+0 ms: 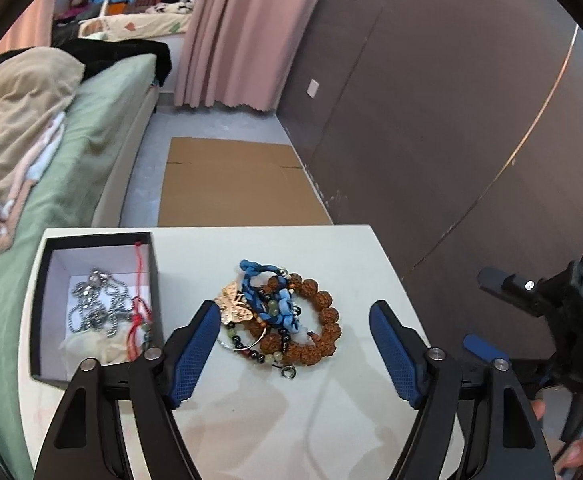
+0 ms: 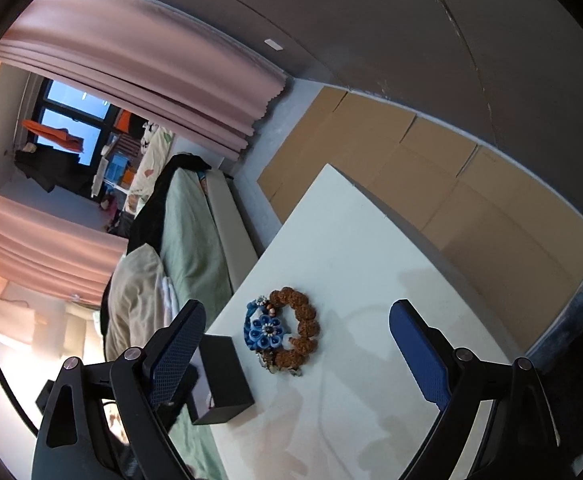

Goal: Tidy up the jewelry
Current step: 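Grasp the blue cord bracelet from the pile with the left tool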

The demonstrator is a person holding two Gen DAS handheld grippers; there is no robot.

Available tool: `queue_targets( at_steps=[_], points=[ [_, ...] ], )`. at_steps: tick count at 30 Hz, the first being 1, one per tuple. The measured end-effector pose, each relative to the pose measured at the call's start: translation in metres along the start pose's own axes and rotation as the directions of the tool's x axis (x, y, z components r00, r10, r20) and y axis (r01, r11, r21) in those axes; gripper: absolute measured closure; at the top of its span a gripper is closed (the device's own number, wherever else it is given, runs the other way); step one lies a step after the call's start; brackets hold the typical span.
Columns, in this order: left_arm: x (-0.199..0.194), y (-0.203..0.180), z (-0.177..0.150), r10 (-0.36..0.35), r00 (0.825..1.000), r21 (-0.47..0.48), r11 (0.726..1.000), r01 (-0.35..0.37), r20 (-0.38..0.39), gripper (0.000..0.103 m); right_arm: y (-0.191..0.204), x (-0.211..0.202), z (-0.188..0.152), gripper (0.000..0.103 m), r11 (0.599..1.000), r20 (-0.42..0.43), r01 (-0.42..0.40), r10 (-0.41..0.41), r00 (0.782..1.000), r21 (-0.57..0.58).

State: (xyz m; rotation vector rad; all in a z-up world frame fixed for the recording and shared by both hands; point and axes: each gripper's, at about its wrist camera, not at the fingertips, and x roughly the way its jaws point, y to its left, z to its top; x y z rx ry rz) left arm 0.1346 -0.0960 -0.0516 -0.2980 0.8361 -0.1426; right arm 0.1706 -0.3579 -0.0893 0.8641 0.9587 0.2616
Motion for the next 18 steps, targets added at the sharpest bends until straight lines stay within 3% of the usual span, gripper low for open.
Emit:
queue_targets(
  at_steps=[5, 11, 16, 18],
  points=[
    [0.022, -0.01, 0.001, 0.032, 0.999, 0.061, 0.998, -0.029, -0.039, 0.04, 0.001, 0.004, 0.006, 0.01, 1.0, -0.008, 0.005, -0.005, 1.0, -0.001],
    [0.046, -0.018, -0.002, 0.072, 0.994, 0.118, 0.991, -0.062, -0.086, 0.049, -0.003, 0.013, 0.011, 0.023, 1.0, -0.051, 0.02, -0.02, 0.998, -0.002],
    [0.058, -0.021, -0.005, 0.097, 0.991, 0.145, 0.986, -0.084, -0.087, 0.052, 0.0, 0.024, 0.012, 0.027, 1.0, -0.09, 0.02, -0.022, 0.996, -0.021],
    [0.062, -0.022, -0.005, 0.099, 0.991, 0.157, 0.984, -0.085, -0.085, 0.058, 0.001, 0.026, 0.012, 0.027, 0.999, -0.094, 0.02, -0.022, 0.995, -0.025]
  ],
)
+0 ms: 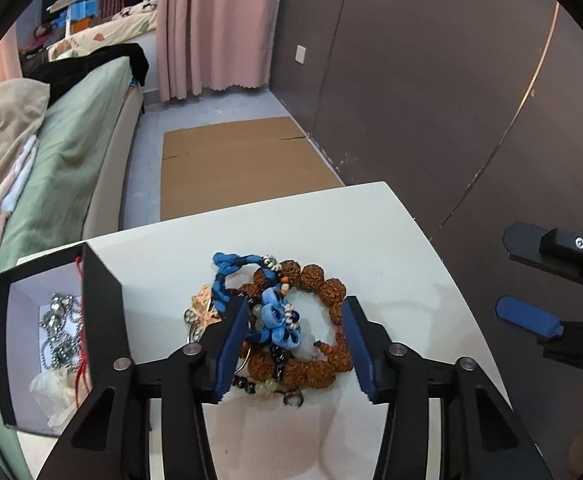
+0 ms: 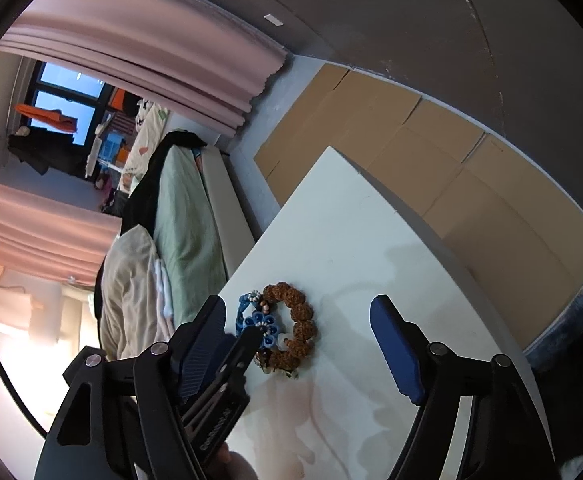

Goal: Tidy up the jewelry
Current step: 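Grasp the blue cord bracelet from the pile with the left tool, then place the blue bracelet in the box with left tool while right tool grasps dark beaded bracelet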

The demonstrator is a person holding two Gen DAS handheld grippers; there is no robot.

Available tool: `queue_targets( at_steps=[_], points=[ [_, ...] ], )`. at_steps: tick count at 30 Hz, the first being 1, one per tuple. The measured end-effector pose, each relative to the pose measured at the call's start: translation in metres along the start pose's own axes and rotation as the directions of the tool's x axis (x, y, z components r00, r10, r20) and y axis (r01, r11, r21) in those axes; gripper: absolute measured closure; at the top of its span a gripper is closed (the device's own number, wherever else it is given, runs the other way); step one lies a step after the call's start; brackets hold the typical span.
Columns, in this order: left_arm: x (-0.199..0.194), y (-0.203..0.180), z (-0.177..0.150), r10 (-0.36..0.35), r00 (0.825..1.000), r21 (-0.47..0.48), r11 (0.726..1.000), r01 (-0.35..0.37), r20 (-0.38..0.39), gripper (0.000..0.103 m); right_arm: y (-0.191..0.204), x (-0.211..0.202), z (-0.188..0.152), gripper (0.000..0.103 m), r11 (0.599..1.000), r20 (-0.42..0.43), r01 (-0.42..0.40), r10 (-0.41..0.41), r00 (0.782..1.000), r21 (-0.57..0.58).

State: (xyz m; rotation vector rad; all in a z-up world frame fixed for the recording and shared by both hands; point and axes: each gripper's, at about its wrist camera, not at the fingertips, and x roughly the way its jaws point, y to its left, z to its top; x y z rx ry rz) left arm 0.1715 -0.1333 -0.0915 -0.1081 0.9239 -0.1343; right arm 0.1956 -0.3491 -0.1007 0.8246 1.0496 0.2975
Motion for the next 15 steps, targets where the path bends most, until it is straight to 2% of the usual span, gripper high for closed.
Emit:
queue_targets(
  at_steps=[4, 5, 6, 8, 10, 13, 15],
  points=[
    [0.01, -0.003, -0.002, 0.021, 0.999, 0.028, 0.999, -0.021, -0.027, 0.067, 0.0, 0.006, 0.002, 0.027, 1.0, -0.017, 0.002, -0.002, 1.0, 0.004],
    [0.013, -0.002, -0.003, 0.028, 0.999, 0.032, 0.999, -0.027, -0.035, 0.073, 0.0, 0.007, 0.002, 0.027, 1.0, -0.021, 0.002, -0.002, 1.0, 0.005],
    [0.015, -0.002, -0.003, 0.038, 0.998, 0.032, 0.999, -0.036, -0.041, 0.084, -0.001, 0.008, 0.002, 0.027, 1.0, -0.025, 0.003, -0.003, 1.0, 0.005],
    [0.012, 0.003, -0.003, 0.029, 0.999, 0.01, 1.0, -0.029, -0.036, 0.09, 0.001, 0.01, 0.001, 0.027, 1.0, -0.032, 0.004, -0.004, 0.999, 0.001],
    [0.004, 0.009, -0.001, -0.003, 1.0, -0.023, 1.0, 0.002, -0.016, 0.09, 0.003, 0.012, 0.0, 0.027, 1.0, -0.035, 0.007, -0.007, 0.999, -0.009],
    [-0.009, 0.011, 0.002, -0.014, 1.0, -0.024, 1.0, 0.015, 0.018, 0.09, 0.008, 0.016, -0.002, 0.027, 0.999, -0.035, 0.018, -0.019, 0.999, -0.03],
    [-0.017, 0.013, 0.004, -0.038, 0.999, -0.035, 0.999, 0.039, 0.032, 0.09, 0.01, 0.019, -0.004, 0.035, 0.998, -0.041, 0.029, -0.031, 0.999, -0.05]
  ],
)
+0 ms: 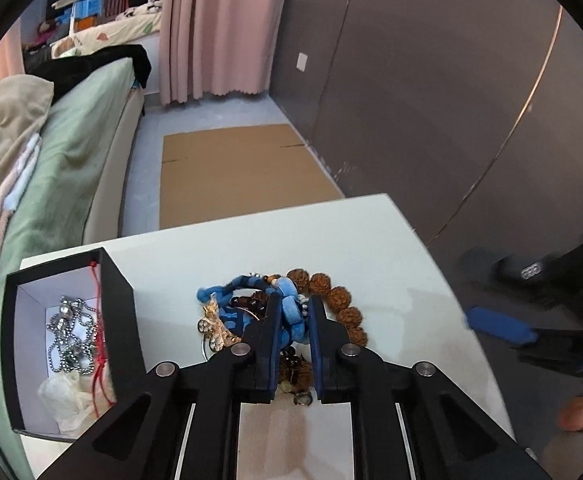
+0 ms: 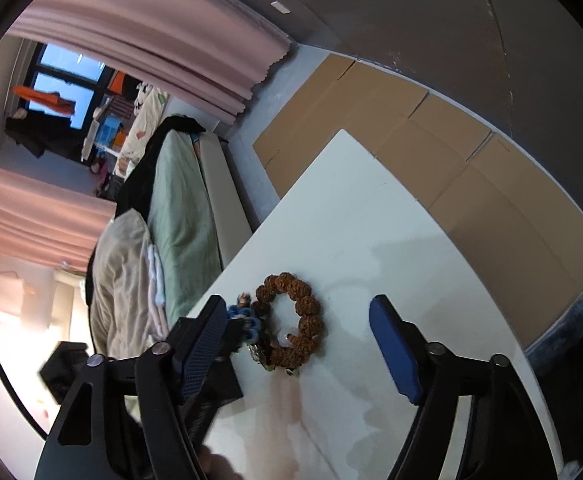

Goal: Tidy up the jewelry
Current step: 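Place the blue bracelet in the box with left tool while right tool grasps dark beaded bracelet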

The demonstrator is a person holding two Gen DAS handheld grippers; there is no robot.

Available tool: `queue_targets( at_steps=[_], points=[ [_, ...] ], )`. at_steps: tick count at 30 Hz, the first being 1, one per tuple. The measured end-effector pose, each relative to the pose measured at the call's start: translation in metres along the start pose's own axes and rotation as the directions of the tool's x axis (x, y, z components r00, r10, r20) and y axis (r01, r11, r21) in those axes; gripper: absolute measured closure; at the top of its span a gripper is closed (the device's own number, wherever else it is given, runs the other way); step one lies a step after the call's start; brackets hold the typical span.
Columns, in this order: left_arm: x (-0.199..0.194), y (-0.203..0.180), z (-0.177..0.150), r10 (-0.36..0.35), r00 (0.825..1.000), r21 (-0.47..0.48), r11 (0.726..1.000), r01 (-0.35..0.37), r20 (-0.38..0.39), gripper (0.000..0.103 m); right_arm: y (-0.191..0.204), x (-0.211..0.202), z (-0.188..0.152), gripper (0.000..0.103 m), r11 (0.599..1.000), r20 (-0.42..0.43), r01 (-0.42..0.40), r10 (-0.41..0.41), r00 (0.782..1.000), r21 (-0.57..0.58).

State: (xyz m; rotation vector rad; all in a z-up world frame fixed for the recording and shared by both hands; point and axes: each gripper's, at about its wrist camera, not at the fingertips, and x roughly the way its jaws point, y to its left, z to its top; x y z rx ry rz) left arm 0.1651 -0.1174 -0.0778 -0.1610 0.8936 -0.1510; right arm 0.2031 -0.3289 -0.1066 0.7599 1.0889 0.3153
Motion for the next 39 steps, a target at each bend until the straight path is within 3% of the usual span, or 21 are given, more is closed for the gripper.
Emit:
queue_targets(
  at_steps=[6, 16, 30, 34, 39],
  points=[
    [-0.024, 0.014, 0.004, -0.019, 0.999, -0.04, 0.999, 0.021, 0.05, 0.09, 0.009, 0.018, -0.008, 0.051, 0.998, -0.058, 0.007, -0.01, 0.998, -0.056],
    [-0.052, 0.046, 0.006, -0.045, 0.994, -0.122, 0.991, 0.058, 0.101, 0.09, 0.042, 0.044, -0.026, 0.065, 0.984, -0.114, -0.06, 0.041, 0.993, -0.168],
    [-0.079, 0.071, 0.005, -0.071, 0.987, -0.16, 0.983, 0.094, 0.146, 0.09, 0.048, 0.084, -0.038, 0.078, 0.973, -0.153, 0.02, -0.057, 0.987, -0.23],
    [-0.083, 0.078, 0.005, -0.071, 0.986, -0.171, 0.981, 0.097, 0.151, 0.09, 0.047, 0.087, -0.039, 0.088, 0.97, -0.147, 0.046, -0.083, 0.986, -0.238],
    [-0.09, 0.087, 0.003, -0.068, 0.985, -0.189, 0.977, 0.098, 0.156, 0.09, 0.05, 0.086, -0.043, 0.093, 0.962, -0.137, 0.059, -0.098, 0.986, -0.265]
  ],
)
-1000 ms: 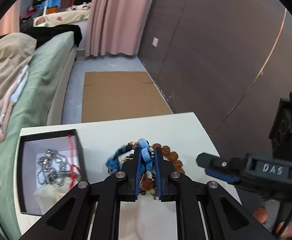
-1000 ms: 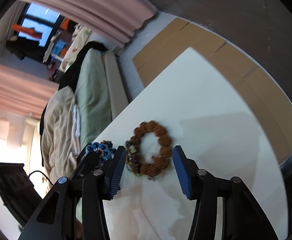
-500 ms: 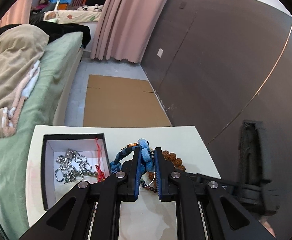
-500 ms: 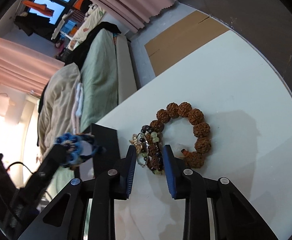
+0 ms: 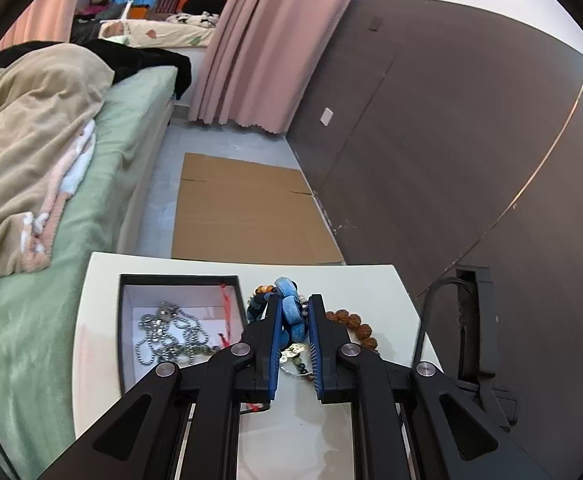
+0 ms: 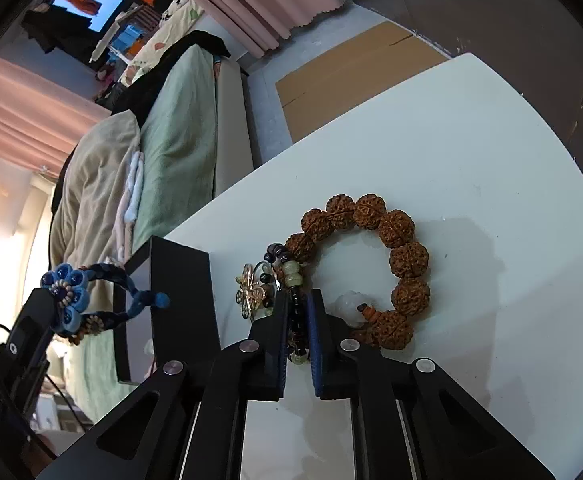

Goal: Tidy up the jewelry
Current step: 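Place the blue bracelet in the box with left tool while right tool grasps dark beaded bracelet, then carry the dark beaded bracelet toward the box with the right tool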

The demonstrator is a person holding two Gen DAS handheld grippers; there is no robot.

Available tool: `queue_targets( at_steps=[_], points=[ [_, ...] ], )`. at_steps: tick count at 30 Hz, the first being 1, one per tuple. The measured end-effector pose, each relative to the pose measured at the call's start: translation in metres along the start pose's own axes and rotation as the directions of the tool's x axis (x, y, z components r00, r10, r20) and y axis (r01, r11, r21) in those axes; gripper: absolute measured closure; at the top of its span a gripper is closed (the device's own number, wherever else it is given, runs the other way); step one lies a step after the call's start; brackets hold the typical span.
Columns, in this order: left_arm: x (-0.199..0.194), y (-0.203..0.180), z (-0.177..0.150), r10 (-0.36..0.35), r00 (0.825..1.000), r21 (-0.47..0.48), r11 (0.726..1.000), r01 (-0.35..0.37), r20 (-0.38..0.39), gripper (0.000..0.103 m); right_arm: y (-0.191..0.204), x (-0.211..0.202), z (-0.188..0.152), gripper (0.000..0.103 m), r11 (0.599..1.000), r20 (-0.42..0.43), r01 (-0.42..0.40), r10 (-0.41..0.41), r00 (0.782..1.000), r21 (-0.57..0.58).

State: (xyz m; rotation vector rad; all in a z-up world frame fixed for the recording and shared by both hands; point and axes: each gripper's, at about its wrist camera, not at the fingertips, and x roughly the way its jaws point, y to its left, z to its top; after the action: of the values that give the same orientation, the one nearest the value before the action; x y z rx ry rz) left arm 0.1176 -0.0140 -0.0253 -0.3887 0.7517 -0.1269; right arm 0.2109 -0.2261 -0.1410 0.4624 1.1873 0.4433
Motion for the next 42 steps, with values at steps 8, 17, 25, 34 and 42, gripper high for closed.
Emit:
queue_targets(
  at_steps=[8, 17, 25, 34, 42],
  points=[
    [-0.016, 0.019, -0.001, 0.036, 0.999, -0.039, 0.999, -0.035, 0.021, 0.09, 0.018, -0.034, -0.007, 0.093, 0.992, 0.089, -0.123, 0.126, 0.988, -0.036],
    [-0.015, 0.041, -0.002, 0.08, 0.997, -0.099, 0.992, -0.081, -0.016, 0.046, 0.056, -0.062, -0.018, 0.093, 0.96, 0.169, -0.257, 0.273, 0.947, -0.114],
    [-0.033, 0.062, 0.004, 0.121, 0.991, -0.148, 0.983, -0.113, 0.049, 0.027, 0.075, -0.061, -0.02, 0.093, 0.925, 0.187, -0.349, 0.374, 0.908, -0.152],
    [-0.039, 0.084, 0.013, 0.125, 0.99, -0.194, 0.975, -0.11, 0.07, 0.027, 0.101, -0.035, -0.021, 0.093, 0.902, 0.136, -0.396, 0.42, 0.897, -0.171],
    [-0.036, 0.097, 0.021, 0.116, 0.991, -0.221, 0.97, -0.098, 0.072, 0.027, 0.122, -0.01, -0.023, 0.093, 0.868, 0.081, -0.463, 0.482, 0.872, -0.18]
  ],
)
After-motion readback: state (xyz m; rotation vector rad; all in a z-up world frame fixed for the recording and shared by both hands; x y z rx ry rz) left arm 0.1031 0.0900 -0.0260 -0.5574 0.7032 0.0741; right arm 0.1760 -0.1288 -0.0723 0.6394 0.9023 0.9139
